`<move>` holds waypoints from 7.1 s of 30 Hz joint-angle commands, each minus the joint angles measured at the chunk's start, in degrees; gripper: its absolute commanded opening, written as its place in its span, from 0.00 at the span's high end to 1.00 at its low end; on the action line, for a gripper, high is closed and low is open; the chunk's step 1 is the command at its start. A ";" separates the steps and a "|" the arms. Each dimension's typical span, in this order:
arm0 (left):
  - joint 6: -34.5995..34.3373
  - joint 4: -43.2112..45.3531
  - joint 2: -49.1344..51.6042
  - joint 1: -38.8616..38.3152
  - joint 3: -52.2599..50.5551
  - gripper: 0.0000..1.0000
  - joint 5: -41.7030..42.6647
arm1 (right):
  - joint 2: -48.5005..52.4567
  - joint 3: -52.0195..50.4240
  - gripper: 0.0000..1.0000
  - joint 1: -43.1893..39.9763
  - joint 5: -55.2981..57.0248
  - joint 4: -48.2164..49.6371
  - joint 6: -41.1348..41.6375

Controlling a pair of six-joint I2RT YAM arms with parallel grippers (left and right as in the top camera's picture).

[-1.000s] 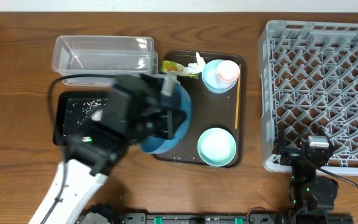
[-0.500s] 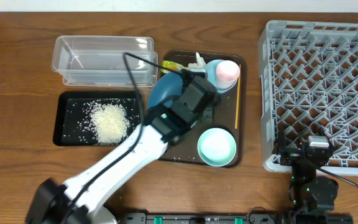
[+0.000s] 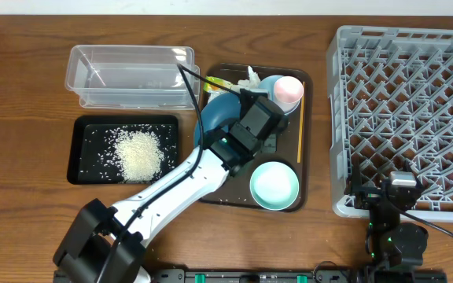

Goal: Sort waste into correct bins and load items into the dishwasher rack
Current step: 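Carry the blue plate back and set it on the brown tray, then grasp the tissue with the left gripper near the wrapper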

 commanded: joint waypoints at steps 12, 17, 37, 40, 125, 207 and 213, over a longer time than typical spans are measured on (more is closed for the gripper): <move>-2.51 -3.23 0.22 -0.52 0.20 0.92 3.89 | -0.04 -0.04 0.01 -0.39 0.20 -0.24 -0.44; -3.32 -4.33 0.22 -2.01 0.20 0.88 3.89 | -0.04 -0.04 0.01 -0.39 0.20 -0.24 -0.44; 1.81 -3.28 -4.68 -3.74 0.33 0.49 3.21 | -0.04 -0.04 0.01 -0.39 0.20 -0.24 -0.44; 3.28 -1.55 -7.34 -2.56 0.33 0.47 1.99 | -0.04 -0.04 0.01 -0.39 0.22 -0.24 -0.44; 23.56 -12.04 3.65 19.06 25.27 0.21 21.92 | -0.04 -0.04 0.01 -0.39 0.20 -0.24 -0.44; 24.24 -7.78 7.65 18.60 25.09 0.94 7.63 | -0.04 -0.04 0.01 -0.39 0.20 -0.24 -0.44; 24.22 -6.27 6.27 21.73 25.09 0.94 5.88 | -0.04 -0.04 0.01 -0.39 0.20 -0.24 -0.44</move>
